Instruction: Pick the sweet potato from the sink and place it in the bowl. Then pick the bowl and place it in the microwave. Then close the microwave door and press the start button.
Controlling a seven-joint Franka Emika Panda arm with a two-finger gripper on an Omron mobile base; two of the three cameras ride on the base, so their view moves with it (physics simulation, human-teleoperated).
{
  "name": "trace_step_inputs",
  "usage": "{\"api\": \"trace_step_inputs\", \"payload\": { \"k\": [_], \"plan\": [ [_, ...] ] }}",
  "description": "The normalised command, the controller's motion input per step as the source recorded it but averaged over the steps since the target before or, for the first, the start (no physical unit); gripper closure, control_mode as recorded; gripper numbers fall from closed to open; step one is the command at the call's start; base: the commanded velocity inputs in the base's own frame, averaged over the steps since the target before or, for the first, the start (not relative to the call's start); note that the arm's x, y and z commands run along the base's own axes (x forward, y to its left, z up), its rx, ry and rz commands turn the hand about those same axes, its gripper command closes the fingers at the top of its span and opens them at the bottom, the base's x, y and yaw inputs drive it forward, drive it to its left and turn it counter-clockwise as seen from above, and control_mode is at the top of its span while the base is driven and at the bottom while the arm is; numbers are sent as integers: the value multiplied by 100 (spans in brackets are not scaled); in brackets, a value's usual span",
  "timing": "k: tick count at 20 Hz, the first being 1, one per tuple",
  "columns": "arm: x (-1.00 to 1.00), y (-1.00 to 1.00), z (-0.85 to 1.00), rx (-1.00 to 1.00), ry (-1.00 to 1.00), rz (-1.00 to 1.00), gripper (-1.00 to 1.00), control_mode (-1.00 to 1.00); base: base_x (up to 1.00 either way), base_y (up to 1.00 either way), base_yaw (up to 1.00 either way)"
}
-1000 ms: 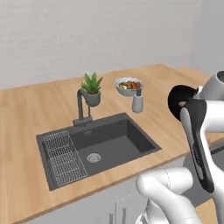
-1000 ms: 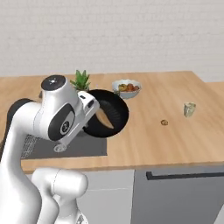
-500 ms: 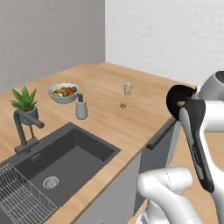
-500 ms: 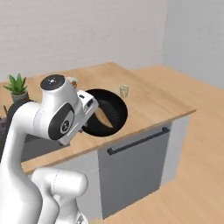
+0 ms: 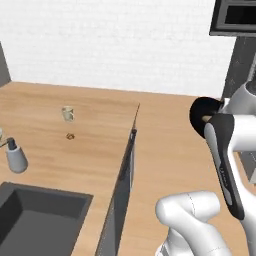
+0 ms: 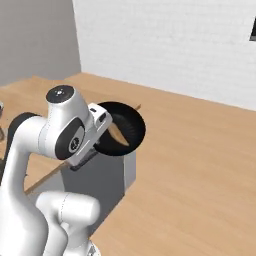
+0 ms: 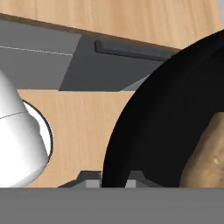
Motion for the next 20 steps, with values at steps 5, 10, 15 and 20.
{"api": "trace_step_inputs", "payload": {
  "k": [5, 10, 15, 20],
  "plan": [
    [0, 0, 0, 0, 0, 0, 100, 100, 46, -1, -61],
    [0, 0, 0, 0, 0, 0, 100, 100, 100, -24, -38],
    [0, 0, 0, 0, 0, 0, 100, 100, 100, -29, -25],
    [0, 0, 0, 0, 0, 0, 100, 100, 100, -19, -30]
  ]
}}
